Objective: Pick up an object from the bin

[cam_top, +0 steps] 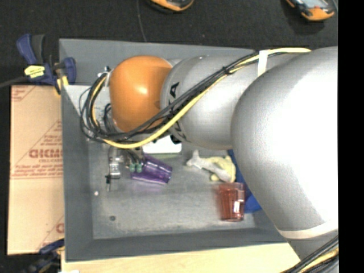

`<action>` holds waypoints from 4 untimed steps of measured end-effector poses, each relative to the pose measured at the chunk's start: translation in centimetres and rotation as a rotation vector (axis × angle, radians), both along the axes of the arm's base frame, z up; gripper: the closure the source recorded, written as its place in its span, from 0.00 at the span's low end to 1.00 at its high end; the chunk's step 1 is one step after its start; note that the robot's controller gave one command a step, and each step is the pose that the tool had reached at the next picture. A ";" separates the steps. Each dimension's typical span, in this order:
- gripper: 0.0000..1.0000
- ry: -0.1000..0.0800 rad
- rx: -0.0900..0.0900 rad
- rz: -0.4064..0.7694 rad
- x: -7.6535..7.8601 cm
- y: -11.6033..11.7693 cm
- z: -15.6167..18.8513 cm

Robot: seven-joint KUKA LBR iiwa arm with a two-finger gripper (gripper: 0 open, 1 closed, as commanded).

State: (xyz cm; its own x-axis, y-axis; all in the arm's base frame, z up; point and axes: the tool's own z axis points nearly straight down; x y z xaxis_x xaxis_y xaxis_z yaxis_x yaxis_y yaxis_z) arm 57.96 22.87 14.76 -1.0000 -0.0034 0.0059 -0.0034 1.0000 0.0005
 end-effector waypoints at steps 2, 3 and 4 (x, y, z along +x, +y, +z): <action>0.00 -0.006 0.001 -0.223 0.5 -1.2 2.9; 0.00 -0.011 0.001 -0.245 1.3 -1.1 2.9; 0.00 -0.011 0.003 -0.383 1.2 -5.6 -1.3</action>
Offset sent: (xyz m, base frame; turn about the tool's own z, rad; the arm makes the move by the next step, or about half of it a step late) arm 0.0049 -0.0155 0.0406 0.3204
